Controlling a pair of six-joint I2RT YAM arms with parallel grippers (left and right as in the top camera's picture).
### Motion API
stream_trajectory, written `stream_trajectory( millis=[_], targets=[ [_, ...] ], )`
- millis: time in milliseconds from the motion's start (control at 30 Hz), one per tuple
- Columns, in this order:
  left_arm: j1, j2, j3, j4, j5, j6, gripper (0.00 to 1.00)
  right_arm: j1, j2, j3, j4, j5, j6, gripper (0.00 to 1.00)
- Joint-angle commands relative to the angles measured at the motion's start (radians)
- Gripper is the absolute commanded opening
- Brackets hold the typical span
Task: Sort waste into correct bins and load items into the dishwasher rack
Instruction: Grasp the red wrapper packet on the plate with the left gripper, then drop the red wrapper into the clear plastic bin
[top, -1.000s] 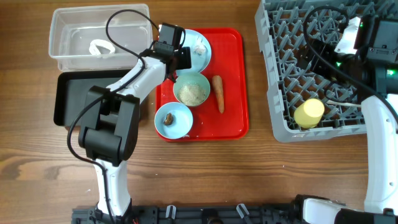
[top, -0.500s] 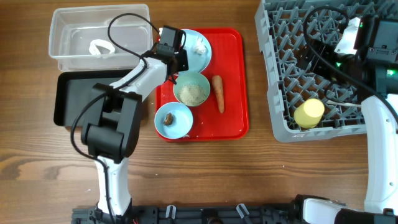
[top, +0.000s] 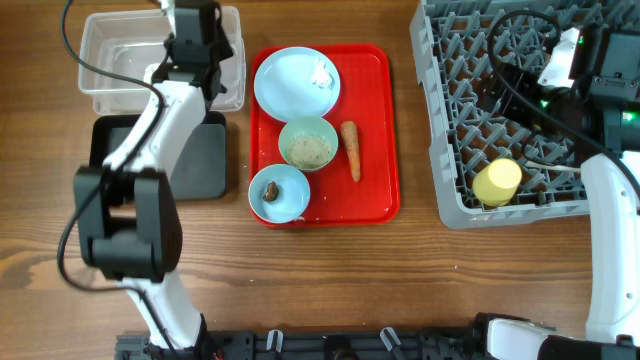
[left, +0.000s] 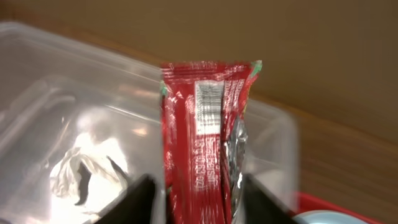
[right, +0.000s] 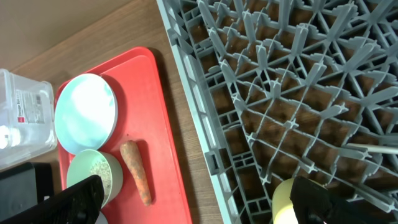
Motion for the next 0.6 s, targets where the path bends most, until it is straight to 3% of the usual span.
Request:
stream_trajectory(
  millis=[0,100,267,400,567],
  targets=[
    [0.026,0.036,-0.008,0.035,0.089,0.002,1.0,0.0,-0.011,-0.001,0.001,0.021,-0.025,0.98],
    [0.004,0.013,-0.008,0.073,0.137,0.096,1.0,0.0,-0.011,-0.001,0.001,0.02,-0.028,0.98],
    [-0.151,-0.029,0.002,0.088,0.2,0.251,1.0,0.0,-0.005,-0.002,-0.016,0.025,-0.045,0.98],
    [-0.286,0.026,0.002,0.102,0.2,0.316,0.98,0.0,-0.005,-0.006,-0.019,0.024,-0.043,0.98],
    [-0.307,0.155,0.002,0.168,0.201,0.335,0.95,0.0,-0.005,-0.006,-0.02,0.024,-0.044,0.98]
  ],
)
